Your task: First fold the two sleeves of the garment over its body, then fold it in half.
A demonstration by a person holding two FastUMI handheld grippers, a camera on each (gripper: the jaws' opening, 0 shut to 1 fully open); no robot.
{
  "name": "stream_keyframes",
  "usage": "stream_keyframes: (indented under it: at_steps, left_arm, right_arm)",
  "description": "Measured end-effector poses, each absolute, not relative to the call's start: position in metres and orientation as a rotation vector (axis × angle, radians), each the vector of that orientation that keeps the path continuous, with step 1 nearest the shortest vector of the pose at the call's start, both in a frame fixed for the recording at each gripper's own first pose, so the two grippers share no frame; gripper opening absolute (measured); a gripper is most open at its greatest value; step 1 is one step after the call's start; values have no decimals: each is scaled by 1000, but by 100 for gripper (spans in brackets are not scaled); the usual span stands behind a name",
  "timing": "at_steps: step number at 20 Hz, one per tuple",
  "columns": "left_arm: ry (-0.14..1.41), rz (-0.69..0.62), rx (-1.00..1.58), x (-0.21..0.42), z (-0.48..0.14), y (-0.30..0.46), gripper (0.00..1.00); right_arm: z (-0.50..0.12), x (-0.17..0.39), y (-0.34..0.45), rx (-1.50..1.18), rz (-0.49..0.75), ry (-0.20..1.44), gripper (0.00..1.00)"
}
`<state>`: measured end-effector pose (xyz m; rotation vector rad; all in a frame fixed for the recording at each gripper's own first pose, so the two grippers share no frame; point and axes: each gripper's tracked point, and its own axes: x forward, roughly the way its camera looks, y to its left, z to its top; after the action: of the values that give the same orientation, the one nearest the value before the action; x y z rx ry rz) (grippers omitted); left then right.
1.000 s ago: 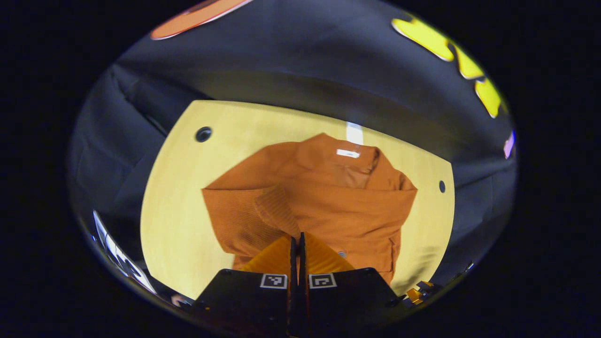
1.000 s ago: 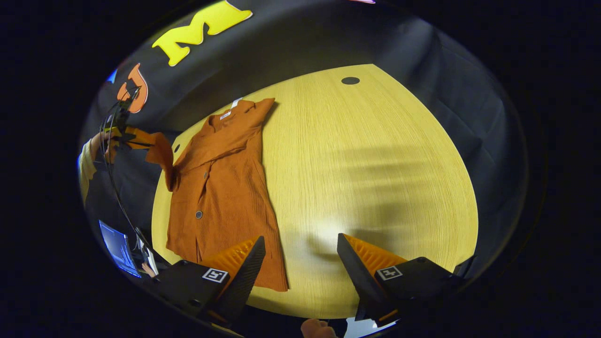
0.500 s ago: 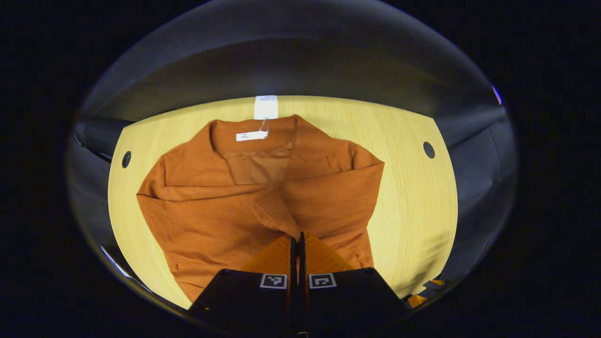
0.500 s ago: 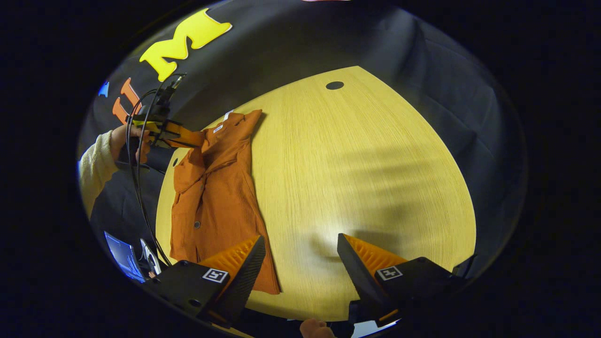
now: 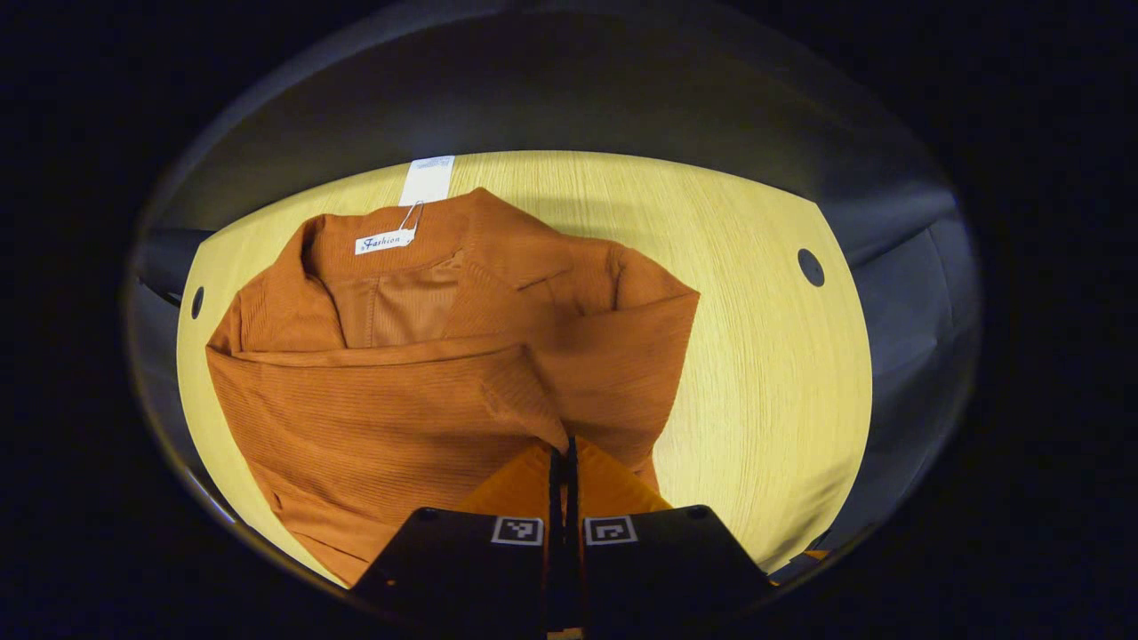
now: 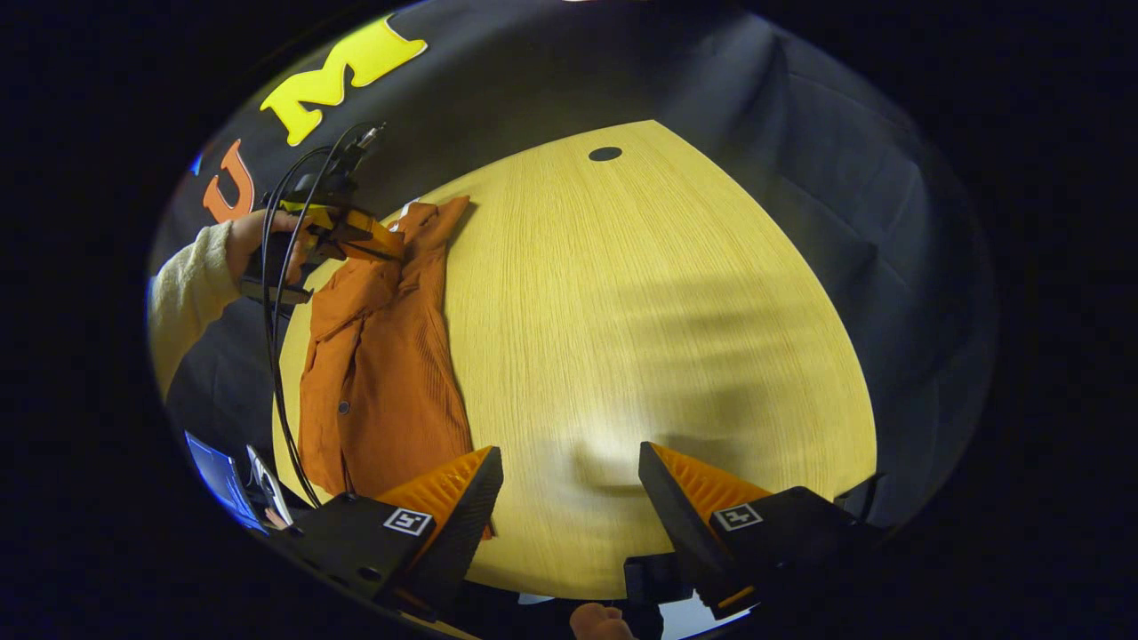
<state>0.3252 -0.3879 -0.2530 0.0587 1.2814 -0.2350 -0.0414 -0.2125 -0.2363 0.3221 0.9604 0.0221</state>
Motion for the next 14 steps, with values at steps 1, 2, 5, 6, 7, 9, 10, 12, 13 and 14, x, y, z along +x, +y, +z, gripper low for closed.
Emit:
stream_keyframes:
  at_steps: [1, 2, 5, 6, 7, 9, 10, 12, 13, 14]
  left_arm:
    - [1276, -245, 46, 329, -249, -395, 4]
    - [1267, -257, 36, 330, -246, -402, 5]
    - [1244, -260, 3, 331, -245, -397, 6]
    - [1250, -259, -17, 329, -247, -394, 6]
    - [1253, -266, -37, 328, -248, -397, 7]
    - [1255, -294, -76, 323, -242, -406, 9]
    - [1253, -312, -106, 321, -240, -410, 11]
    - [1244, -340, -158, 313, -229, -419, 17]
    - [1232, -340, -170, 313, -225, -418, 34]
    - [1227, -344, -178, 310, -220, -415, 55]
  right_arm:
    - [-235, -42, -212, 319, 21, 959, 98]
    - [-233, -41, -212, 312, 20, 957, 98]
    - [-230, -42, -205, 304, 24, 957, 98]
    - [-229, -42, -202, 298, 27, 956, 98]
    - [-228, -43, -200, 292, 30, 956, 98]
    - [-227, -43, -193, 281, 38, 955, 98]
    - [-226, -43, -189, 276, 41, 955, 98]
    - [-223, -44, -184, 267, 44, 947, 98]
    - [-222, -46, -181, 263, 45, 943, 98]
    - [-220, -45, -176, 259, 48, 939, 98]
